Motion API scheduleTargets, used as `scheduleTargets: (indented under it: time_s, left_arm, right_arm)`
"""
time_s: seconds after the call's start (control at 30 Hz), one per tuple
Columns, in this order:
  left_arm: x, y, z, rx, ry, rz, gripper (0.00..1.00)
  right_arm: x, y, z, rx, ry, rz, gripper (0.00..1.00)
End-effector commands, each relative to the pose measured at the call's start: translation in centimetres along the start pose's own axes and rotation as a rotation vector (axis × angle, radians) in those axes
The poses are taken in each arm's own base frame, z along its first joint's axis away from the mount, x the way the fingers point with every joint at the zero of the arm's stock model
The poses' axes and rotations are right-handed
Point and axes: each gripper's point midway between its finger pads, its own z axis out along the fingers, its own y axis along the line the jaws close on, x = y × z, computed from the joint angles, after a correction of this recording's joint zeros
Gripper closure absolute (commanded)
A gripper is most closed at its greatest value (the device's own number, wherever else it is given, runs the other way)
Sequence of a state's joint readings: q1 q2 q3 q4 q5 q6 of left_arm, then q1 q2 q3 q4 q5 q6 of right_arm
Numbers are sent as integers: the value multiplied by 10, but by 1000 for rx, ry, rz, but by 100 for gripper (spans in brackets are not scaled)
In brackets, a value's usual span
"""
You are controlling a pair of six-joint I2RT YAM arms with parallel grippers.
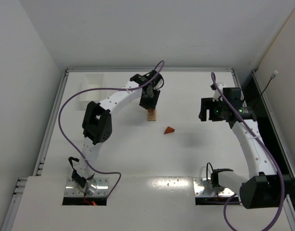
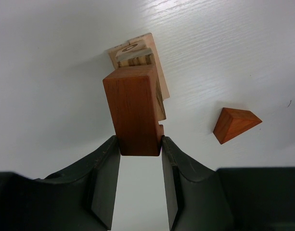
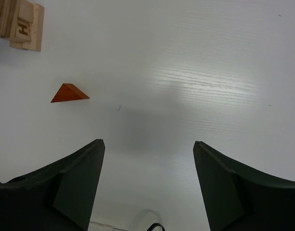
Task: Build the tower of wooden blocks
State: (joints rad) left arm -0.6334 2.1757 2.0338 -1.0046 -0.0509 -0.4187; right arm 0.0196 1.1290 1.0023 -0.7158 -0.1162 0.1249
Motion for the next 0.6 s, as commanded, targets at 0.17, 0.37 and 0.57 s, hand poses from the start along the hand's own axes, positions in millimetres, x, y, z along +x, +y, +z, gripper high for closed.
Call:
scheduleTargets:
  time_s: [0.17,0.37,0.57]
  left_arm:
    - [-17,1,-6,3,-46,-8,100]
    - [-20,5,-3,-1,-47,-16,100]
    - [-20,5,-3,-1,-47,-16,100]
  right_arm:
    - [-18,2,0,-15,-51,14,29]
    - [-18,4,0,-24,-51,23,29]
    - [-16,5,2,-34,-42,24,29]
